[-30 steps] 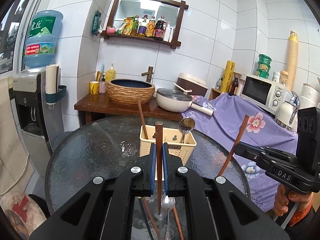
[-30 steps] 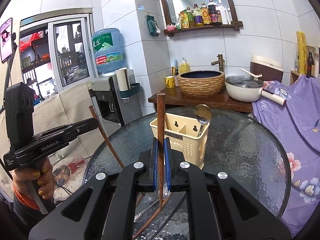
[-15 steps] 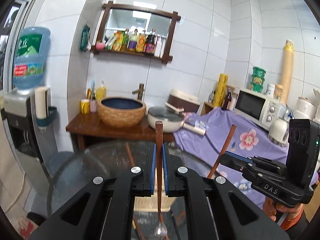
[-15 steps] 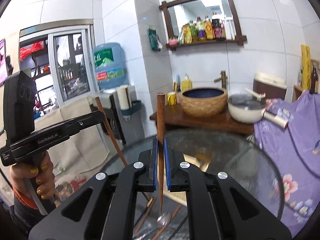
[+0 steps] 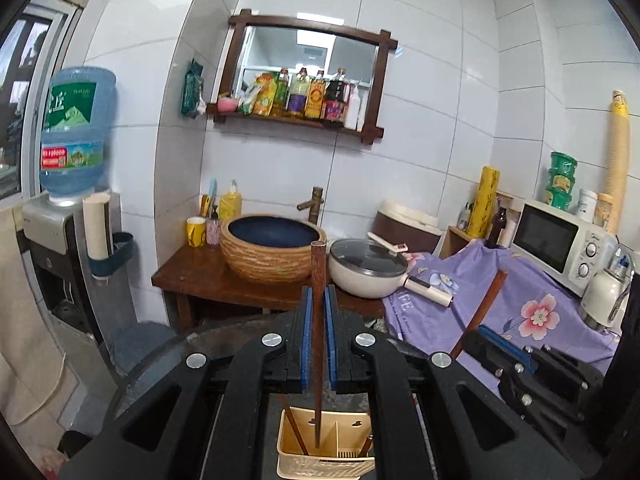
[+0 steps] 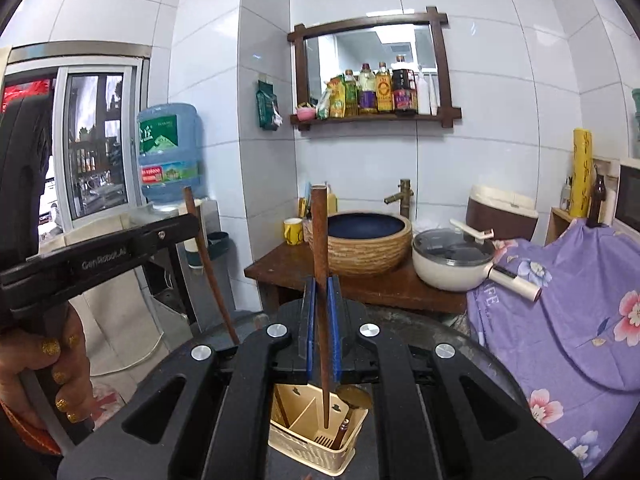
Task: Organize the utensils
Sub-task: 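Lower the chopstick into the holder with the right tool while the left tool lowers its chopstick, then open both tools and move them back down toward the utensils on the table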
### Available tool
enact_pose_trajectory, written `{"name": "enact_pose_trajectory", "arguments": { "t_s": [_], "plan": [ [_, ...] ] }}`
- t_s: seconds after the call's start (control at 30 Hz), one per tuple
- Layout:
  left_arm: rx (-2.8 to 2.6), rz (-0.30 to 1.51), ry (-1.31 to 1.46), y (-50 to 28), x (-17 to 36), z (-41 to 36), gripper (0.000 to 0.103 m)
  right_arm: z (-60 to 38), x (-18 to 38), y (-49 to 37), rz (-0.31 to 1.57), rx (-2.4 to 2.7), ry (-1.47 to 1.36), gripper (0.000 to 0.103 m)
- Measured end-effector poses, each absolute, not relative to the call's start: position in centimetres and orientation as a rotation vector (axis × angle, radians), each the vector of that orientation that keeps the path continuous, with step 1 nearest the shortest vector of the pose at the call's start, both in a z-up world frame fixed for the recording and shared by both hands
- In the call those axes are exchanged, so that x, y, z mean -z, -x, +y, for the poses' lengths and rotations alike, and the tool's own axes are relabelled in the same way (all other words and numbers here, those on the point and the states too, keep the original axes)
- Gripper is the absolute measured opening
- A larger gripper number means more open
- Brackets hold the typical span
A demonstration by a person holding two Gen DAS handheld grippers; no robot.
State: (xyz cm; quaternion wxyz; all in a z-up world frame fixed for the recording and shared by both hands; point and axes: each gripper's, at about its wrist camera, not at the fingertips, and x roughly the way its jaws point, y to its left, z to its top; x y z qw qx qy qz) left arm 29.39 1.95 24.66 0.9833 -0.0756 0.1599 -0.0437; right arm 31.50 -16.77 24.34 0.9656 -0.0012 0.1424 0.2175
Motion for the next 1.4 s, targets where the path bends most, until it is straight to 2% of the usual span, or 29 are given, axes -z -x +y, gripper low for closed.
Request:
{"name": "enact_pose_trajectory", "arguments": {
  "t_s": [0.43,0.73,1.07,1.13,1.17,1.2,1.23,1.27,1.33,1.4],
  "plan": [
    [0.074,0.482,0.183,-32.0,-15.1,2.3,0.006,-16.0,-15.7,-33.3,0.414,-0.435,-0.028,0.007],
    [0.078,0.530,0.176,-32.6,-12.8,2.0,0.006,-16.1,-13.9,-34.0,0.449,-0.413,-0.044,0.007],
    [0.088,0.519,0.177,-32.3,-12.6,1.9,0.008,-16.9,-13.3,-34.3,0.442,-0.387,-0.059,0.008],
    [0.094,0.511,0.180,-31.9,-12.5,2.1,0.024,-17.1,-13.2,-33.9,0.436,-0.385,-0.056,0.010],
    [0.095,0.506,0.185,-31.6,-12.5,2.2,0.030,-17.3,-13.2,-33.7,0.431,-0.379,-0.056,0.017],
    [0.096,0.496,0.198,-31.1,-12.4,2.5,0.043,-17.5,-13.1,-33.4,0.424,-0.370,-0.057,0.025],
    [0.097,0.489,0.208,-30.8,-12.4,2.7,0.053,-17.7,-13.0,-33.0,0.418,-0.363,-0.065,0.044],
    [0.097,0.474,0.222,-30.1,-12.4,3.0,0.058,-18.1,-13.0,-32.6,0.409,-0.354,-0.078,0.055],
    [0.087,0.454,0.223,-28.9,-12.3,3.4,0.077,-18.7,-12.8,-31.8,0.404,-0.345,-0.087,0.055],
    [0.064,0.433,0.214,-27.4,-11.8,4.0,0.085,-19.2,-12.2,-31.0,0.423,-0.336,-0.082,0.055]
  ]
}}
